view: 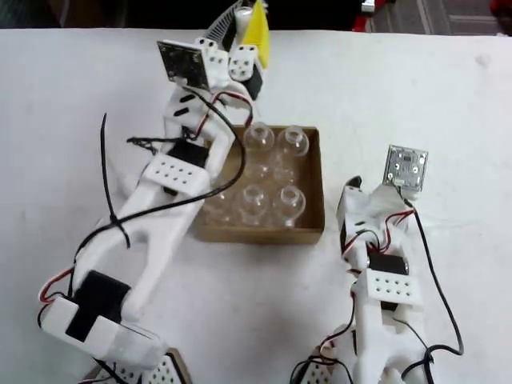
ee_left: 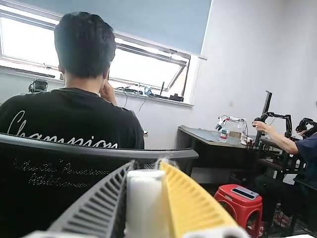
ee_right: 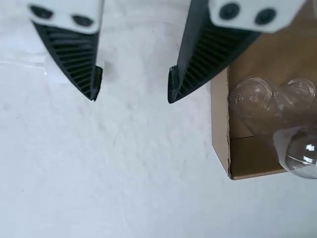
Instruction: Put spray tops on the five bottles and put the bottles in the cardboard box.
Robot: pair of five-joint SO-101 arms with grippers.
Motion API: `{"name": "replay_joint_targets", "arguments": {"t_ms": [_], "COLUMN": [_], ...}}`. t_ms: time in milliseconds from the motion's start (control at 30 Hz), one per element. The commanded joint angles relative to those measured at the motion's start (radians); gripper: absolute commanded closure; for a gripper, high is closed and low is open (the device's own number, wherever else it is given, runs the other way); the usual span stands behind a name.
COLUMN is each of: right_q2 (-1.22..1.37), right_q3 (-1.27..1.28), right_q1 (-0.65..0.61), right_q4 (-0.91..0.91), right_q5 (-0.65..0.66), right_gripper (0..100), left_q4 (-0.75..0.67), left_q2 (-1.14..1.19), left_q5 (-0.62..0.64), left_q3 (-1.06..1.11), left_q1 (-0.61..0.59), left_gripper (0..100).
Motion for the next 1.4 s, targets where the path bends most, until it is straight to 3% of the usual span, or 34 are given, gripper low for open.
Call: {"name": "replay_joint_targets", "arguments": {"t_ms": [0, 267, 733, 933, 1367], "right_q2": [-0.001, -0.001, 0.001, 0.001, 0.001], "right_q3": [-0.011, -0.011, -0.011, -0.011, -0.011], "right_q1": [0.007, 0.007, 0.007, 0.007, 0.007], "right_q4": [-0.021, -0.022, -0.022, -0.022, -0.022], "right_q5": [0.015, 0.015, 0.015, 0.017, 0.017], "right_gripper": [80.0, 80.0, 80.0, 80.0, 80.0], "left_q4": [-0.025, 0.133, 0.095, 0.014, 0.012], "left_q2": [-0.031, -0.257, -0.249, -0.117, -0.079], "left_q5": [-0.012, -0.012, -0.012, -0.014, -0.012], "left_q3": [-0.037, 0.078, 0.115, 0.057, 0.054], "left_q1": [0.013, 0.065, 0.041, 0.018, 0.015], "left_gripper": [98, 98, 98, 98, 98]}}
